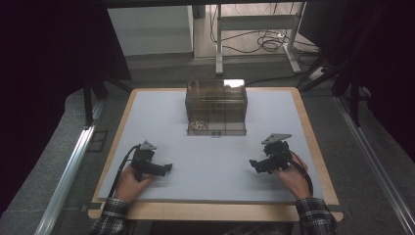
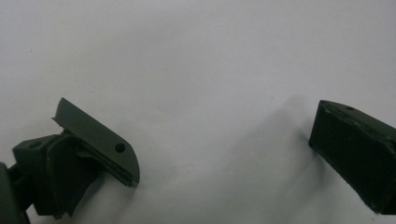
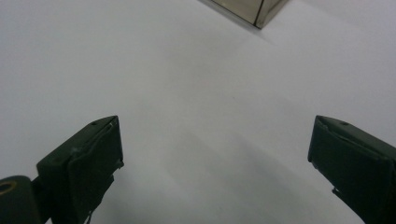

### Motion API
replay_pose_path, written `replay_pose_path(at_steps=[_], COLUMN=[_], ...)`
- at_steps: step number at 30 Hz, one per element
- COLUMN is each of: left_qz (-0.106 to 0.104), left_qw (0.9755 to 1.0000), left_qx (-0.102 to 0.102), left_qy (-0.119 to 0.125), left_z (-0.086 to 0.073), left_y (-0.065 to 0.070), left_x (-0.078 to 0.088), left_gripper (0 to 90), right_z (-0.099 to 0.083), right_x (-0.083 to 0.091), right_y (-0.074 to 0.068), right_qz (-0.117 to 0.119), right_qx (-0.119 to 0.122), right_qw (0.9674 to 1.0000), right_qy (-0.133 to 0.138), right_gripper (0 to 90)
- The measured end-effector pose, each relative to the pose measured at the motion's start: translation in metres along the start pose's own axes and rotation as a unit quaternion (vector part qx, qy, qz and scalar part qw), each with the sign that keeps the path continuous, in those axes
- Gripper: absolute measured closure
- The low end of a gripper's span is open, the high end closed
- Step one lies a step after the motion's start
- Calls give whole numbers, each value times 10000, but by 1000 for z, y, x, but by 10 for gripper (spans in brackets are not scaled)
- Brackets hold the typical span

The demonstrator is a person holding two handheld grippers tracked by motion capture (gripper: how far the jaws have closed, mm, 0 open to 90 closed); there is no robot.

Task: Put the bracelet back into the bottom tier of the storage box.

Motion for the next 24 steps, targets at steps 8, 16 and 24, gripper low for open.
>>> replay_pose_path(at_steps=[8,16,24], left_qz=[6,6,-5], left_qw=[10000,10000,10000], left_qx=[3,8,-1], left_qy=[0,2,-2], left_z=[0,0,0], left_y=[0,0,0], left_x=[0,0,0], left_gripper=[0,0,0], right_z=[-20,-44,-46], right_x=[2,-1,-1], right_y=[2,3,4], right_qz=[-44,4,56], right_qx=[-3,-138,-217], right_qw=[9999,9995,9997], right_qy=[-95,-287,-121], right_gripper=[11,0,0])
Point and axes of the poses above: each handheld gripper's, and its own axes: x roughly backward along the jaws, z roughly out of its top, y roughly to its right, the point moved 10 cm from there along -x, roughly forward along the jaws, and after that the axes turned 9 degrees about x, right-handed, at the moved point
